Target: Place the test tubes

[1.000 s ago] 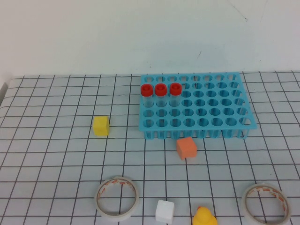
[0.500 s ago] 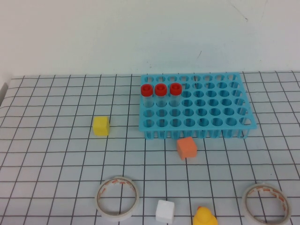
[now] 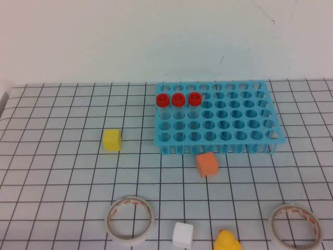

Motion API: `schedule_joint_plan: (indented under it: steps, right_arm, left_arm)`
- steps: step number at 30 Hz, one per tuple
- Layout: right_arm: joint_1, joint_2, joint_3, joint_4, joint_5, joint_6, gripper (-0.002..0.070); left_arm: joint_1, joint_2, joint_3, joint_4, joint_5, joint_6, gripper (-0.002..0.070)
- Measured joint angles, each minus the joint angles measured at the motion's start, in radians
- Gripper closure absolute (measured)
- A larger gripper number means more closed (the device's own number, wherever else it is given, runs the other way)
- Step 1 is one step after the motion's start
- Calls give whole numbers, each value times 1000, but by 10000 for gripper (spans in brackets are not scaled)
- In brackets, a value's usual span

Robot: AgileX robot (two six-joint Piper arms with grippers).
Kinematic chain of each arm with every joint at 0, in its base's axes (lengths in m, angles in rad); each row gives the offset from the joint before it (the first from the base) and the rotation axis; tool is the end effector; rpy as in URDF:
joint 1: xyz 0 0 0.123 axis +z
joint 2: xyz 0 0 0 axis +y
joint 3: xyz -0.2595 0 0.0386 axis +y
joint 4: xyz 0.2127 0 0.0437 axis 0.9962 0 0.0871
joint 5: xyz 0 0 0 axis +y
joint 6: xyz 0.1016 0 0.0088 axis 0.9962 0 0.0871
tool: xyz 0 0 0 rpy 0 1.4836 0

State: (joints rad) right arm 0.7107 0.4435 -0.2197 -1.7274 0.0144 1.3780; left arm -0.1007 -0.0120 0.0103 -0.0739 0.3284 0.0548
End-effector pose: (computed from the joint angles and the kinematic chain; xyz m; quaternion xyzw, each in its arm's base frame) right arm 0.0770 0.0643 0.2510 -0.3766 0.6520 0.1130 0.6483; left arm 0.0512 -0.0076 0.1784 0.0410 0.7852 -0.0451 0.6163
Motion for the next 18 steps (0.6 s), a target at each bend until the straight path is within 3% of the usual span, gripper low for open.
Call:
schedule_joint_plan:
  steps: [14,18]
  right_arm:
    - [0,0,0,0,0,0,678]
    - [0,0,0,8,54,-94,678]
  left_arm:
    - [0,-2,0,-4,0,-2,675]
    - [2,-2,0,-4,0,-2,675]
